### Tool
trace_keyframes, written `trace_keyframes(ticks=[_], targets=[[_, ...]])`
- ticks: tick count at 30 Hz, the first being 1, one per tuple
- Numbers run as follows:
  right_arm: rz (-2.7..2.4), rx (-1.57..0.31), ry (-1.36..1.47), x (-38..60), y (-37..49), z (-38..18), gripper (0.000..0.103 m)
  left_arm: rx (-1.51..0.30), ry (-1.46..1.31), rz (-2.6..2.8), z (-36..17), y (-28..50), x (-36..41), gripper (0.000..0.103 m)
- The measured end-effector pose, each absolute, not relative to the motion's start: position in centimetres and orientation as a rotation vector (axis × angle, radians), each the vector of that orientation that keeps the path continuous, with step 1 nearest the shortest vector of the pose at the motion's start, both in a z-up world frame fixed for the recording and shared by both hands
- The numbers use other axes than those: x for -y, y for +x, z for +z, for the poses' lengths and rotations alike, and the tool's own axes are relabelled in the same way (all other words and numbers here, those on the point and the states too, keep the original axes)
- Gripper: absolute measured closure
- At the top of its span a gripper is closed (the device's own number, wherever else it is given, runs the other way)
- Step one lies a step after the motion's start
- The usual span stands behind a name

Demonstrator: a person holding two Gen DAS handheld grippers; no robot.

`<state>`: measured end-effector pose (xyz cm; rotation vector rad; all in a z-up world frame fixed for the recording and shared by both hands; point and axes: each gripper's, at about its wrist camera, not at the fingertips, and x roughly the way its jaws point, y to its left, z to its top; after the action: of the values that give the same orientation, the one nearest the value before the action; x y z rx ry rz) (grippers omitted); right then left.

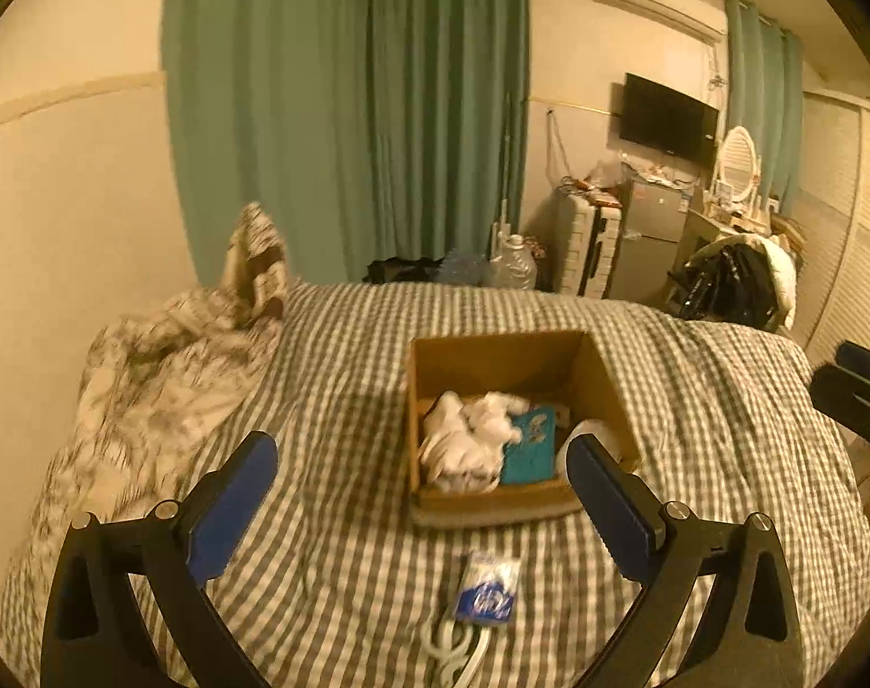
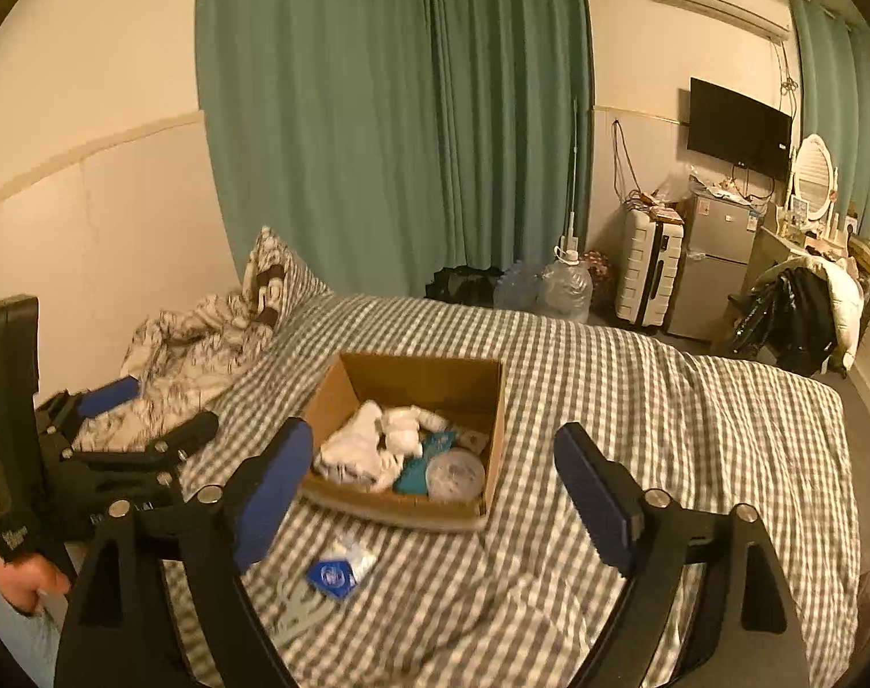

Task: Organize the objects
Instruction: 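Grasp the green hanger with the left tool while the right tool grasps the blue tissue pack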

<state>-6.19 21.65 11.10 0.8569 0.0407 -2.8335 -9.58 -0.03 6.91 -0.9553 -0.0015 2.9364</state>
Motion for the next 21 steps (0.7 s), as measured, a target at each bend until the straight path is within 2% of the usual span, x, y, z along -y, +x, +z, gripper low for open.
trace_keyframes(ticks=[6,13,16,21], targets=[[-2.829,-0.083,0.902,-20.7,-3.6,6.9,0.014,0.129,-1.056,2.927,2.7,-7.3,2.8,0.0],[-2.783,-0.052,1.07,-19.7,-5.4,-1.0,0.014,0.134,-1.229,2.876,-5.3,-6.7,3.3,0.0],[-2.753,-0.03,1.176,-19.8,-6.5,-5.2,0.014,0.091,-1.316,2.827,-9.0,-7.0,2.4,0.0],[-2.663,0.085,1.333,-20.7,-7.6,-10.1,0.014,-0.098,-1.491,2.695,-13.5,-7.8,-0.7,0.003]])
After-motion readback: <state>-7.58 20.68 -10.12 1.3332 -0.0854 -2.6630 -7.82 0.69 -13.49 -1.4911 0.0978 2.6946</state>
